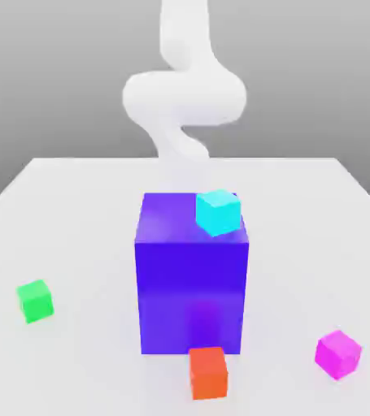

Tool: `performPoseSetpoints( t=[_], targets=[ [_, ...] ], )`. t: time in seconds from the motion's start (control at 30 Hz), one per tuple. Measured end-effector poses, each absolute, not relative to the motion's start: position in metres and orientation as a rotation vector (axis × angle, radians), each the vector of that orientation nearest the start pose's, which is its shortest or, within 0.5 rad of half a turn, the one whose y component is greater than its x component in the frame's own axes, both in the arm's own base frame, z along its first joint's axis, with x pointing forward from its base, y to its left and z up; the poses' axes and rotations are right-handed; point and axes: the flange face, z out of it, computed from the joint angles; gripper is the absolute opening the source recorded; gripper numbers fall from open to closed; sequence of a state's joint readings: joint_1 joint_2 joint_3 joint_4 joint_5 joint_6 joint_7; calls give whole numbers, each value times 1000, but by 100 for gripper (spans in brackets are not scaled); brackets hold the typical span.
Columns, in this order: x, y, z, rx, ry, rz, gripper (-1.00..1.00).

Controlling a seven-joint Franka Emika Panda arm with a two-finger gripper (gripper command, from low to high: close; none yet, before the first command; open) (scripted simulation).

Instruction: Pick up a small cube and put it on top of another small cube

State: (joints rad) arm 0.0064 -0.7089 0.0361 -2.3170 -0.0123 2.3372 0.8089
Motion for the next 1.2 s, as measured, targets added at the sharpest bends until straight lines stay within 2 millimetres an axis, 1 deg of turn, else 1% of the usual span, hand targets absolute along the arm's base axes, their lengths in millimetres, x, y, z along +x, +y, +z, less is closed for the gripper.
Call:
performPoseSetpoints(
  t=[0.1,0.2,0.33,0.43,0.53,0.6,0.67,0.77,0.83,0.9,1.03,1.07,1.2],
  targets=[
    [416,48,622,-2622,970,-876,0],
    [442,74,569,-2715,922,-786,0],
    [465,110,495,-2829,844,-656,0],
    [471,137,438,-2905,775,-551,0],
    [470,163,380,-2972,699,-440,0],
    [462,185,342,-3013,630,-361,0],
    [451,204,305,-3048,562,-280,0],
    [433,222,251,-3086,492,-153,0],
    [415,235,216,-3105,439,-66,0],
    [406,242,188,-3112,409,-17,0],
    [402,245,136,-3114,400,-1,0],
    [401,244,129,-3115,399,0,-100],
    [401,245,129,-3115,399,-1,-100]
  ],
)
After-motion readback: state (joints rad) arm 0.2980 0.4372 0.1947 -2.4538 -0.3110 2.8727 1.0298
